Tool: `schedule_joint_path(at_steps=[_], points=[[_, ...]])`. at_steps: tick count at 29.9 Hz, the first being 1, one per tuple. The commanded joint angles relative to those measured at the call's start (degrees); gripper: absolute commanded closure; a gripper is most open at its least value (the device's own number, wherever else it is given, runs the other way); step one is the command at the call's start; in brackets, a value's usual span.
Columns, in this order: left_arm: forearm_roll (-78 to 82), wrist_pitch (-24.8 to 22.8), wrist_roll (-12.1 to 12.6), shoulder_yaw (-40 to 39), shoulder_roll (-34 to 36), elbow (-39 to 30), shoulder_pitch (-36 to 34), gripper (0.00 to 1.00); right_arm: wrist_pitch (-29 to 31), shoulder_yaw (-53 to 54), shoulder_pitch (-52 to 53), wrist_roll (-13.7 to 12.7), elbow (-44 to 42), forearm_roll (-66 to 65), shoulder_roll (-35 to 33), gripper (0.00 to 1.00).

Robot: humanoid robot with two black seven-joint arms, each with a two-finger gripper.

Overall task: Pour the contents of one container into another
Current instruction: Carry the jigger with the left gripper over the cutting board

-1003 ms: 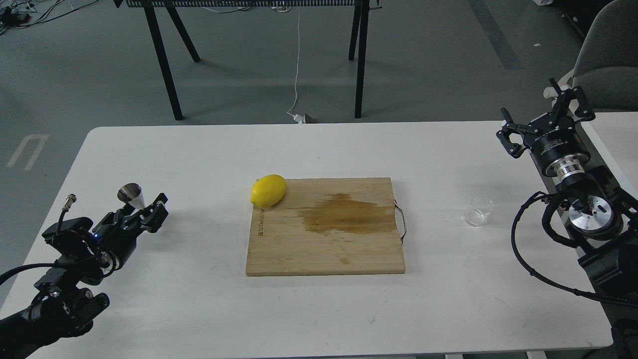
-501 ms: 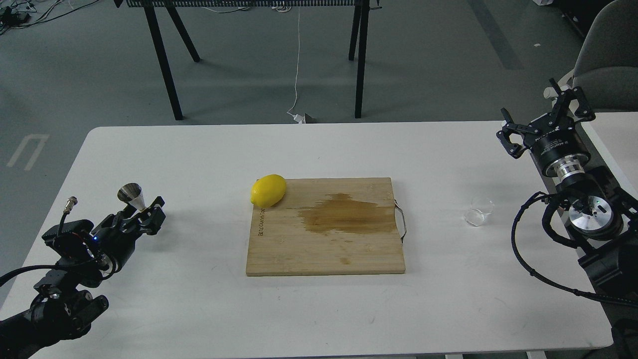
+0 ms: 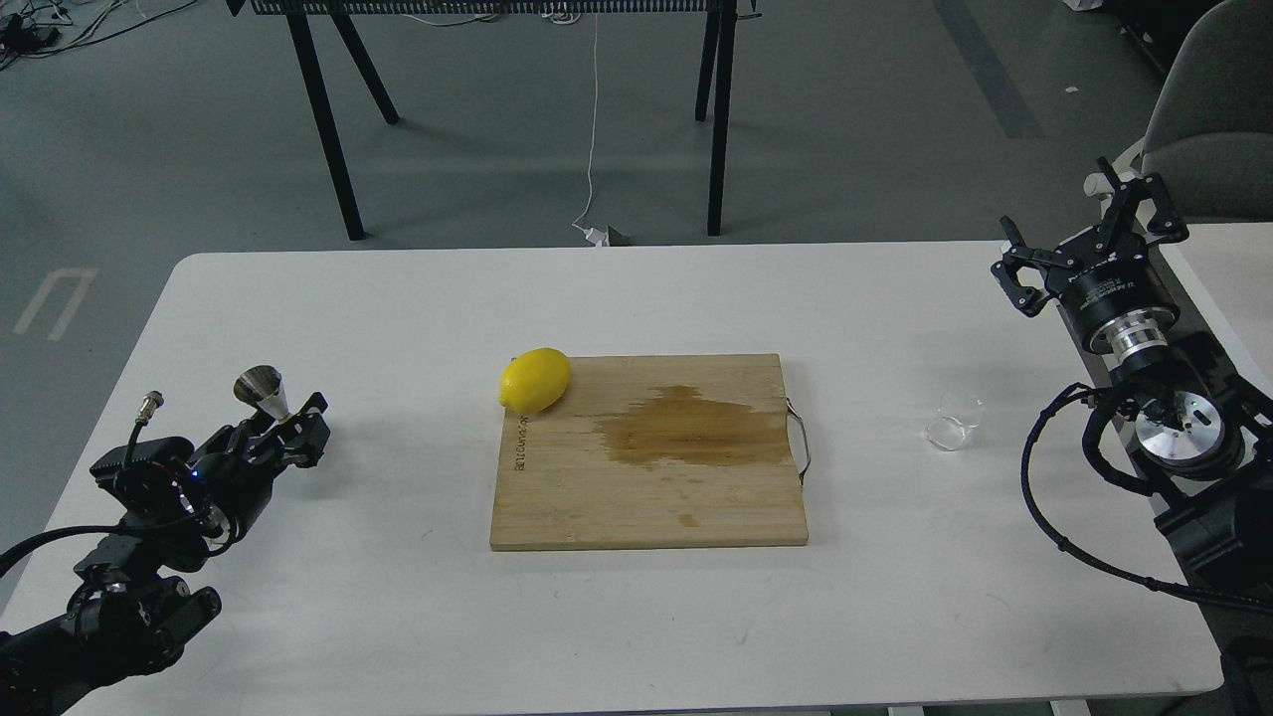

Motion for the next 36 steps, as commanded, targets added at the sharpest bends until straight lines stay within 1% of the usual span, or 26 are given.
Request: schedule_joint_path(at_steps=[1, 11, 14, 18, 26, 30, 36], points=[[0.0, 0.0, 0.0, 0.0, -0.02, 0.2, 0.0, 0.41, 0.0, 0.0, -0.01, 0.08, 0.0, 0.0, 0.01, 0.0], [0.09, 0.0, 0.0, 0.0, -0.02, 0.29, 0.0, 0.49, 0.0, 0.0, 0.08, -0.01, 0.0, 0.0, 0.01, 0.0], [0.09, 0.0, 0.0, 0.09, -0.02, 0.29, 0.0, 0.55, 0.0, 0.0, 0.08, -0.01, 0.0, 0.0, 0.01, 0.0], [0.18, 0.0, 0.0, 0.09, -0.02, 0.46, -0.09, 0.66, 0.0, 0.0, -0.01, 0.08, 0.0, 0.0, 0.01, 0.0], [0.18, 0.0, 0.0, 0.09, -0.1, 1.43, -0.18, 0.77, 0.0, 0.0, -0.01, -0.01, 0.0, 0.0, 0.01, 0.0], [0.18, 0.0, 0.0, 0.09, -0.1, 1.43, -0.18, 0.81, 0.0, 0.0, -0.01, 0.08, 0.0, 0.0, 0.01, 0.0], [0.09, 0.0, 0.0, 0.09, -0.1, 1.43, -0.18, 0.84, 0.0, 0.0, -0.01, -0.01, 0.0, 0.0, 0.01, 0.0]])
